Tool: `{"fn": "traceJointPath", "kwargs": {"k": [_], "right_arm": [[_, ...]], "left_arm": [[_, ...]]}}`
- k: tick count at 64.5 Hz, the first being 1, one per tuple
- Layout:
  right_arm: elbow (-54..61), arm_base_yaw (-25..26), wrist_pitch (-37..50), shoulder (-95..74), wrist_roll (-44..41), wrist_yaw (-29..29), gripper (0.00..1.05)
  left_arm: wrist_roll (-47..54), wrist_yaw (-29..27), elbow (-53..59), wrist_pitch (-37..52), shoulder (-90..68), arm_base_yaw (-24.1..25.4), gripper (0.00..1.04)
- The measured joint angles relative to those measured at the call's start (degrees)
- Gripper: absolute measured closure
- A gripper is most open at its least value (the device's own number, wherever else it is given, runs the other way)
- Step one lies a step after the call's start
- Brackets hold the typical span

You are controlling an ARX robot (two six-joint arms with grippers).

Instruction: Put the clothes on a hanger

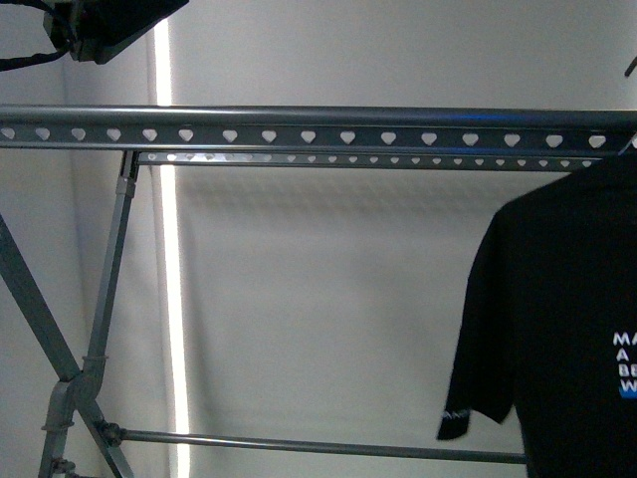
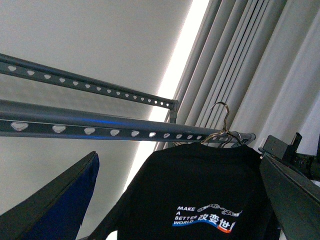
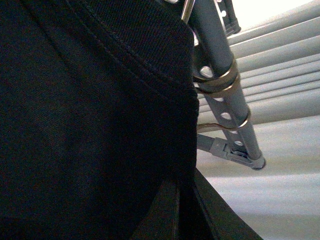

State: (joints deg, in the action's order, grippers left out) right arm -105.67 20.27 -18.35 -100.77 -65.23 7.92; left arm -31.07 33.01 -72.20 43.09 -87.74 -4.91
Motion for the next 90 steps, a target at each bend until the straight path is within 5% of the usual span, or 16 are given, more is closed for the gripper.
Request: {"fn": "traceJointPath", "kwargs": {"k": [34, 73, 90], "right_arm": [[-4.09, -4.83, -1.40, -7.37, -6.19, 14.36, 1.01], [1.36, -12.74, 1.84, -6.91, -5.99, 16.33, 1.00], [5.99, -13.84, 3.89, -4.13, -0.50, 7.65, 0.58]], "left_arm": [[0.00, 0.02, 0.00, 0.00, 0.00, 0.00, 0.07], [0.00, 0.00, 0.00, 0.00, 0.00, 0.00, 0.07], [0.00, 0.00, 0.00, 0.00, 0.00, 0.00, 0.07]]}}
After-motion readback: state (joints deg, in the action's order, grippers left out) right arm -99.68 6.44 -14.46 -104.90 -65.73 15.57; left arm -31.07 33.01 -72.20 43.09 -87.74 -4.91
